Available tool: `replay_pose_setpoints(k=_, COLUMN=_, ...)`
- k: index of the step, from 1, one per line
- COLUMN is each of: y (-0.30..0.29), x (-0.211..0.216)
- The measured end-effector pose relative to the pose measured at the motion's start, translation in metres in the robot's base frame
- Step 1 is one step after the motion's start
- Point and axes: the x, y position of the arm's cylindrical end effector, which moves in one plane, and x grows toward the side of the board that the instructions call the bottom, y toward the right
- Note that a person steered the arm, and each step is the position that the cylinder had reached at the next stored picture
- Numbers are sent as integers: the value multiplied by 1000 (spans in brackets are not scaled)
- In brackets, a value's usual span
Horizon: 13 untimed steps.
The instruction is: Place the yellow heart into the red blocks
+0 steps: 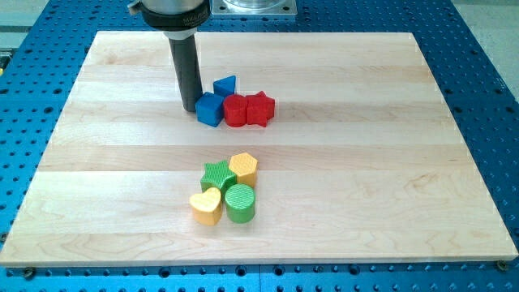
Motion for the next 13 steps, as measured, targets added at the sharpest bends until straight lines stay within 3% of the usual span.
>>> replay_pose_setpoints(k=4, y=4, x=-7)
replay_pose_setpoints(k=6, y=-37, x=-13)
replay_pose_setpoints(k=8, y=-32, x=67)
replay_pose_setpoints(k=10, y=-27, x=88)
replay_pose_setpoints(k=12, y=-28, x=204)
replay_pose_setpoints(k=13, y=-26, x=238)
